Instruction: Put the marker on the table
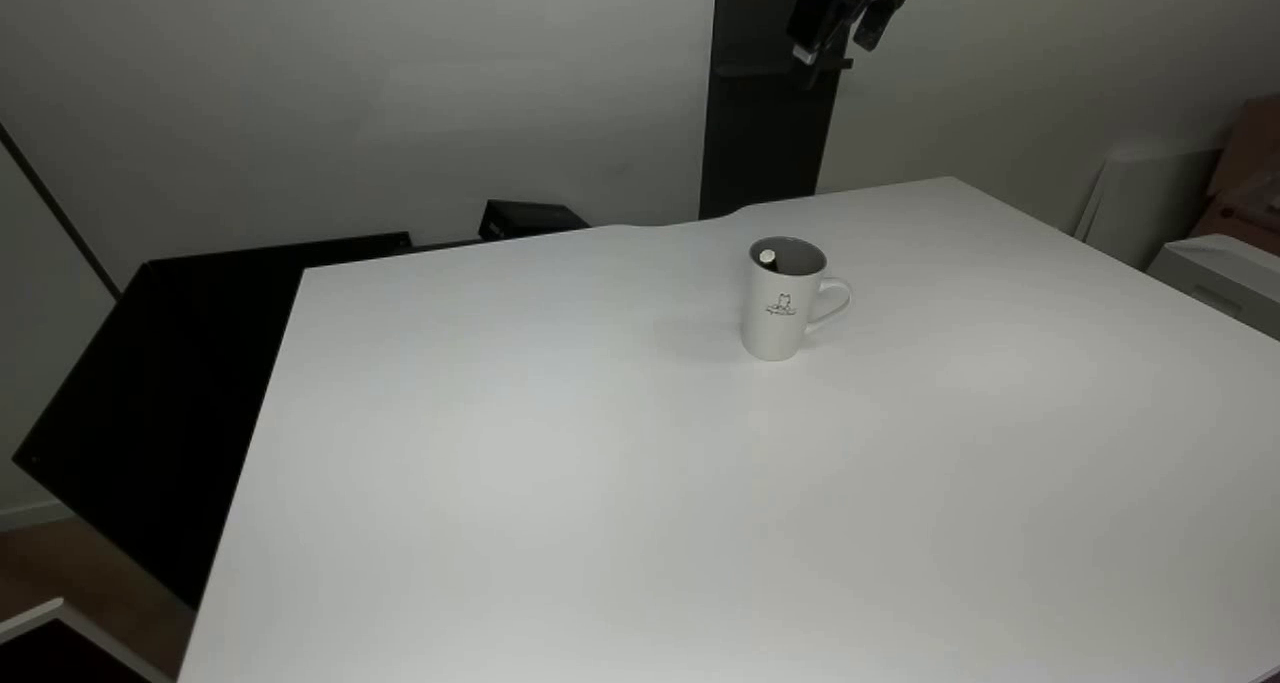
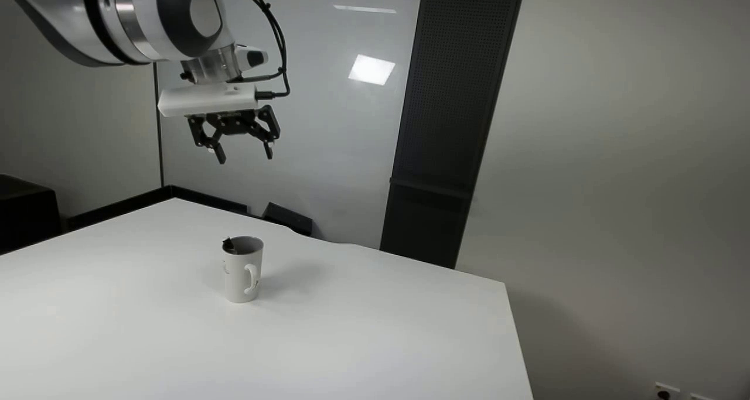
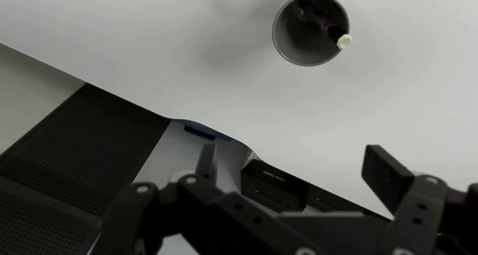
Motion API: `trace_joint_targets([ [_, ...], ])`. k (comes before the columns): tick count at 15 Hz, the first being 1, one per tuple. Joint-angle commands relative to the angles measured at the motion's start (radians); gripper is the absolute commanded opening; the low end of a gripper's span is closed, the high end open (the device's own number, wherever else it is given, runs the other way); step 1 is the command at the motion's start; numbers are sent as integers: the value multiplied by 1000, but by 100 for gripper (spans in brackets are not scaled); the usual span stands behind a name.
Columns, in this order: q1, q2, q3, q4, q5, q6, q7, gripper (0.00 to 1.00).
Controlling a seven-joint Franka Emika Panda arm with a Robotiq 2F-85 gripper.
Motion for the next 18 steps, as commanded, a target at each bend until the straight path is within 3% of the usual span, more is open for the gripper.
trace_joint_targets([
  [1, -4, 0, 4, 2, 1, -3, -2, 100],
  [7, -5, 0, 4, 2, 1, -3, -3, 100],
  [12, 31, 57, -23, 6, -132, 25, 54, 100],
  [18, 47, 149, -23, 26, -134, 56, 51, 100],
])
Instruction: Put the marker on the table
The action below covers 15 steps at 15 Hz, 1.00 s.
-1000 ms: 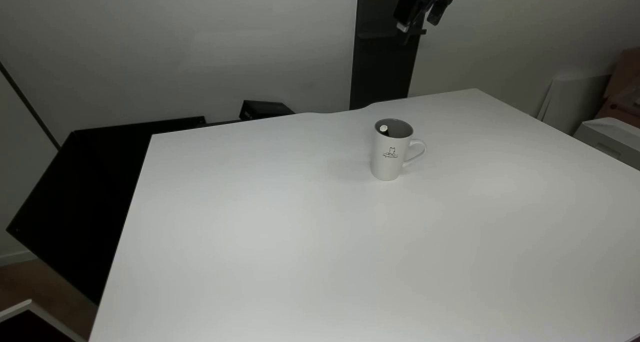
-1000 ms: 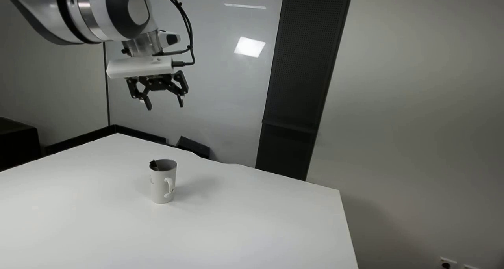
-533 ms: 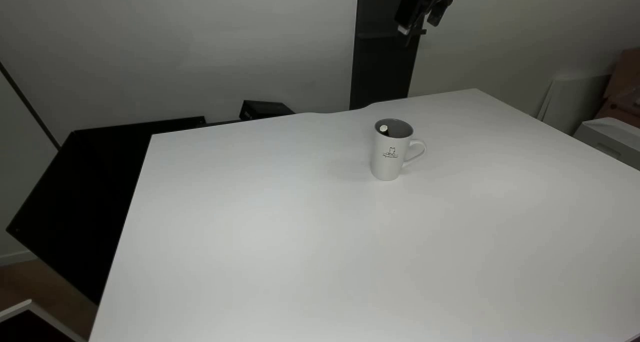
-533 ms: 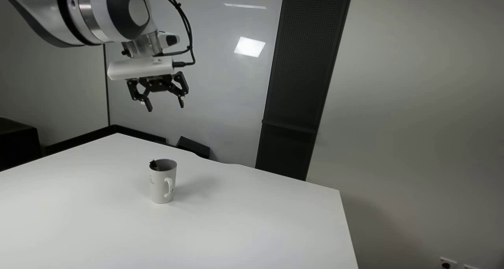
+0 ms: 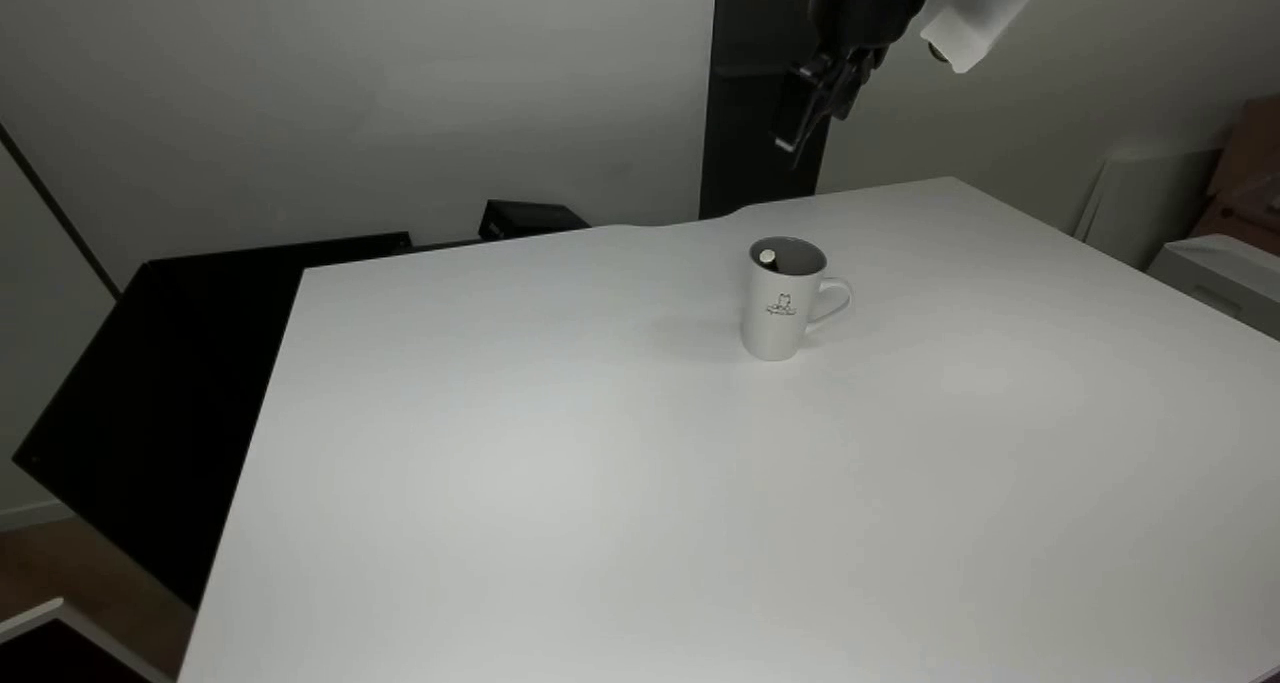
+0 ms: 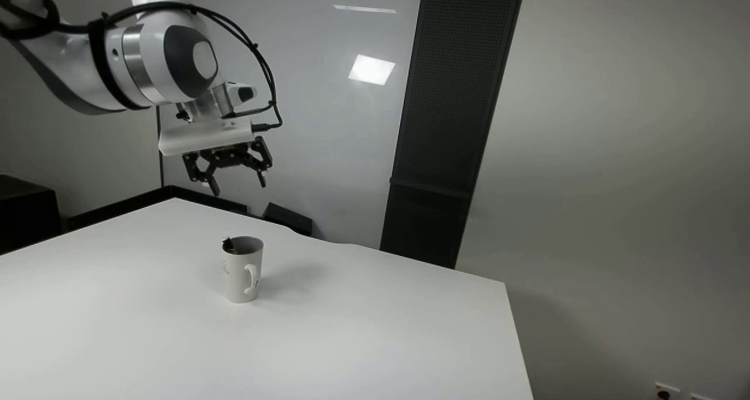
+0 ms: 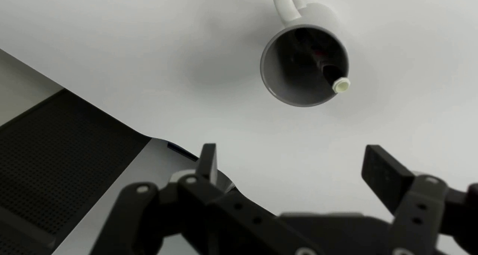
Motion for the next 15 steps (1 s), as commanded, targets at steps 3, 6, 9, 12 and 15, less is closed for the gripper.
trace_joint_targets([
  [3, 21, 79, -10, 31, -3, 15, 25, 100],
  [6, 29, 112, -15, 36, -13, 37, 16, 100],
  [9, 33, 139, -17, 46, -10, 56, 13, 100],
  [12, 41, 164, -24, 53, -18, 100, 14, 100],
  [15, 51, 183, -30, 57, -20, 130, 10, 100],
])
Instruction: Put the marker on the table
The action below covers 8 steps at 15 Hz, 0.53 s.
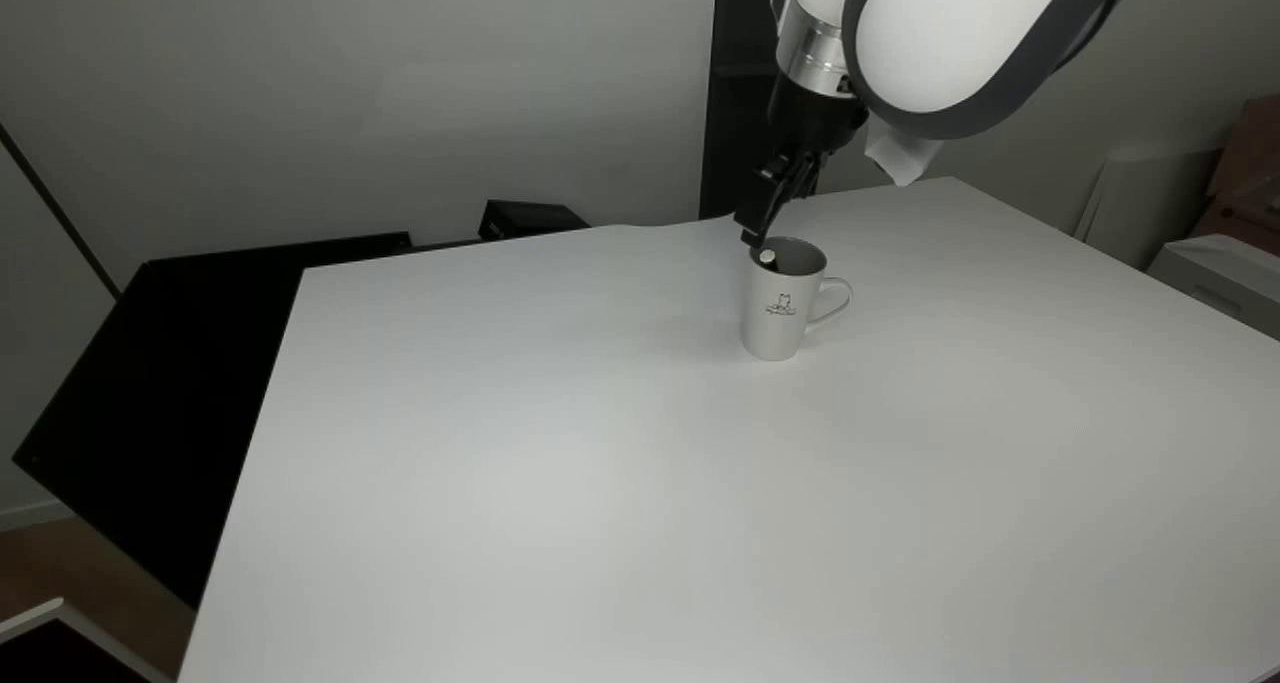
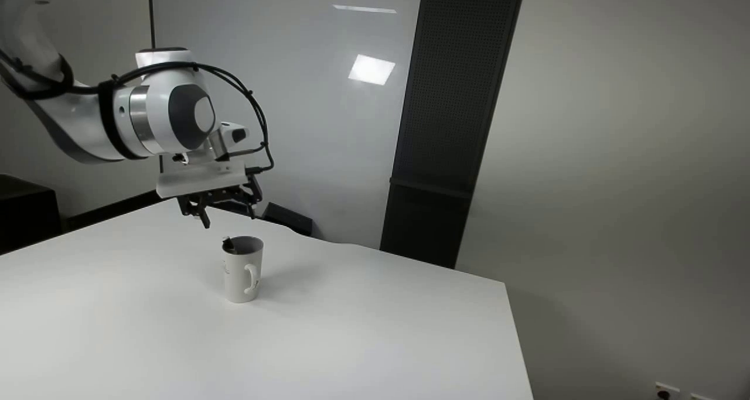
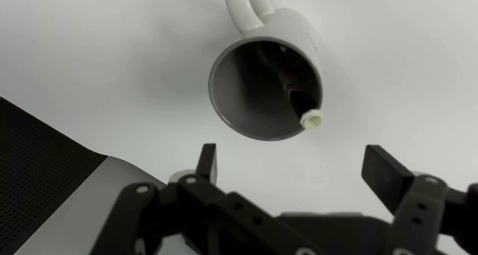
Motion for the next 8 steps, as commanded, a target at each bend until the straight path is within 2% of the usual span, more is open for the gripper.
trace_joint_targets([
  [1, 28, 38, -29, 36, -19, 31, 11, 100],
  [8, 52, 65, -66, 38, -35, 43, 14, 100],
])
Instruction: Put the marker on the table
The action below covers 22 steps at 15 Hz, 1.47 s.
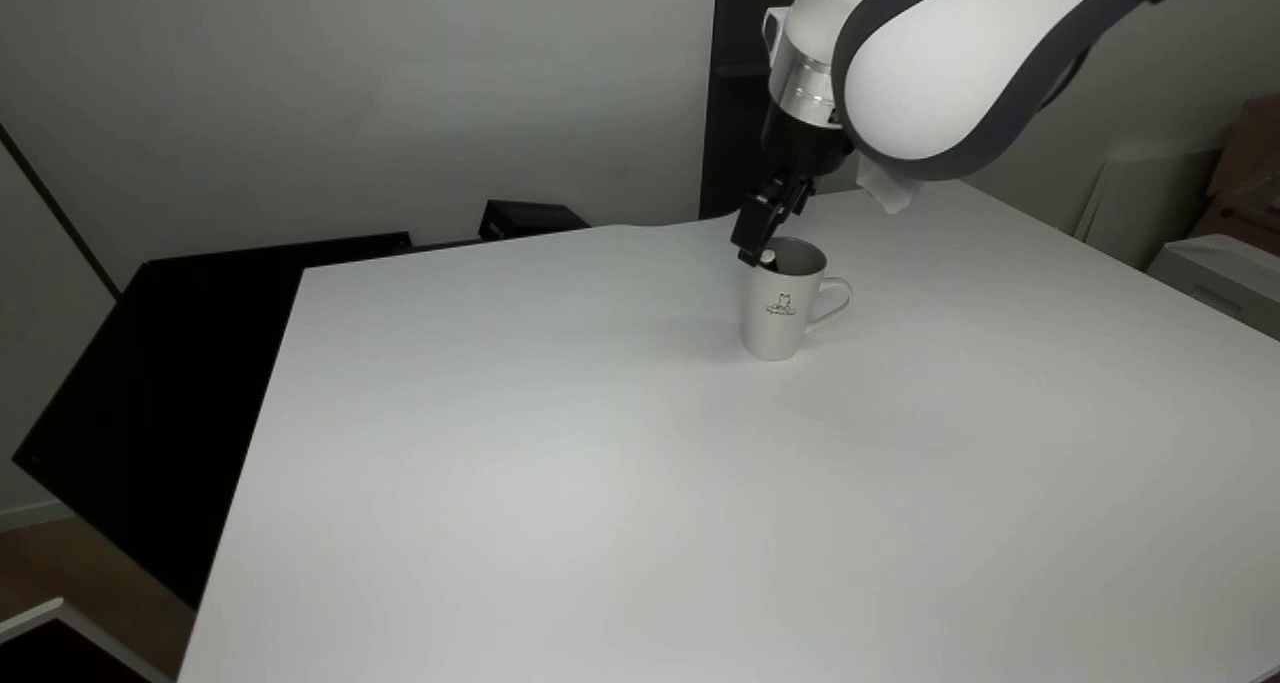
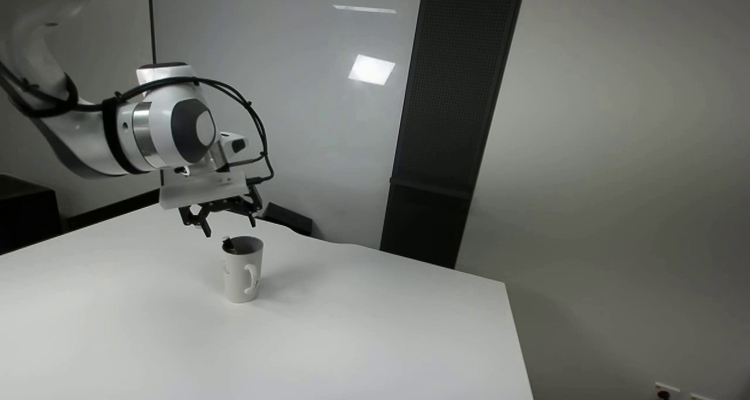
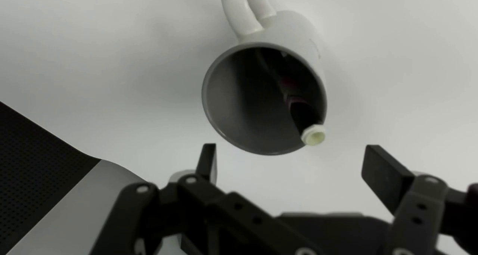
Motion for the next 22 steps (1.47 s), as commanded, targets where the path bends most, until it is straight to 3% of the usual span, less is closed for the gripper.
trace_joint_targets([
  [1, 23, 21, -35, 27, -29, 4, 16, 100],
  [15, 42, 50, -63, 31, -46, 19, 27, 100],
  [16, 50, 52, -73, 30, -52, 31, 36, 75],
  [17, 57, 52, -80, 28, -58, 39, 40, 75],
  [22, 84, 54, -108, 25, -69, 61, 45, 44],
])
